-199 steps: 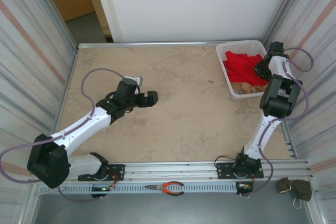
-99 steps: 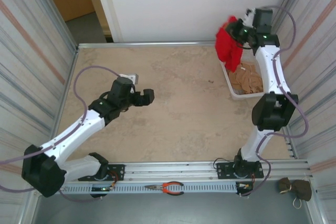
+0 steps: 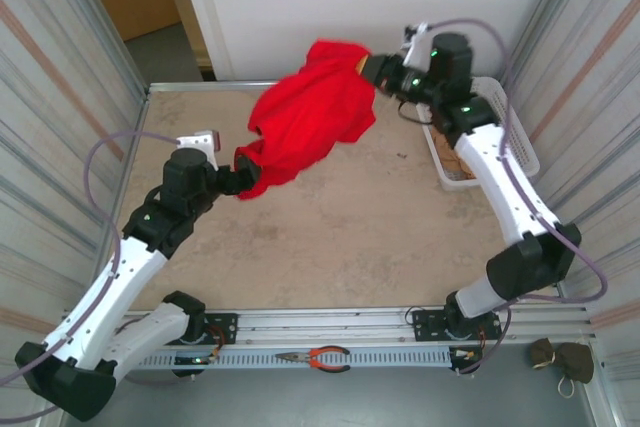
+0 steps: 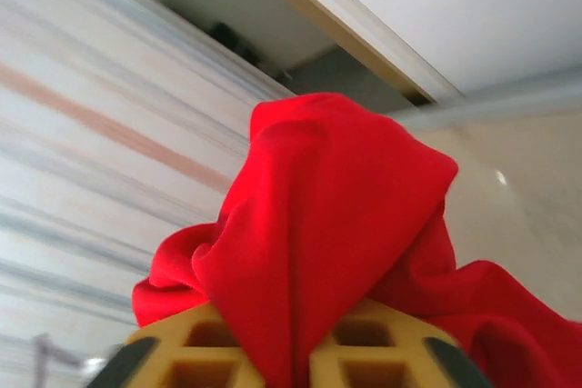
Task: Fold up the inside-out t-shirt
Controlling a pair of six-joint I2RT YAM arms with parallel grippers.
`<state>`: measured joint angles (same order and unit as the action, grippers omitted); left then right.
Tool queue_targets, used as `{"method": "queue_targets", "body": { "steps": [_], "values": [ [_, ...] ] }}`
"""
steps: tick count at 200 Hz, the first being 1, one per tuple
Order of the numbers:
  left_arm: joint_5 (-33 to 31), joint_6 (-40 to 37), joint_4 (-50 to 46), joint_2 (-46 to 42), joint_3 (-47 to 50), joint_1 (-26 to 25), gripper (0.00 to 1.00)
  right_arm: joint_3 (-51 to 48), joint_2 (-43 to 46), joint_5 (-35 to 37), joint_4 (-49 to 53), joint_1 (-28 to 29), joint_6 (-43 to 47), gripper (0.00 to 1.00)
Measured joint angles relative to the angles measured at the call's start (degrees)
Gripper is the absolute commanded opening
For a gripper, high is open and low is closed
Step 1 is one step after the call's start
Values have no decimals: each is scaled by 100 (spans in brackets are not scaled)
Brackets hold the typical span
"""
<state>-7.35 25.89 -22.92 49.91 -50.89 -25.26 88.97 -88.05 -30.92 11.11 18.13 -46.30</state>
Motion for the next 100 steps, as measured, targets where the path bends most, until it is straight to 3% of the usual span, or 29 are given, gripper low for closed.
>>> {"method": "queue_targets", "body": {
  "steps": [9, 16, 40, 61, 81, 100],
  "values": [
    [7, 20, 7, 0, 109, 39, 99, -407, -245, 208, 7, 2, 55, 77],
    [24, 46, 20, 26, 205, 68, 99, -614, -542, 393, 94, -28, 149, 81],
    [98, 98, -90, 350, 382, 199, 99, -1075, -1432, 896, 439, -186, 487, 80],
    [155, 96, -267, 608, 382, 256, 99, -1460, -1486, 1263, 984, -133, 826, 79],
    [166, 111, -404, 612, 393, 267, 99, -1255, -1447, 1617, 1375, 374, 1237, 80],
    [74, 273, -505, 579, 479, 278, 99, -476, -1604, 1904, 1860, 1088, 1611, 81]
  ]
}}
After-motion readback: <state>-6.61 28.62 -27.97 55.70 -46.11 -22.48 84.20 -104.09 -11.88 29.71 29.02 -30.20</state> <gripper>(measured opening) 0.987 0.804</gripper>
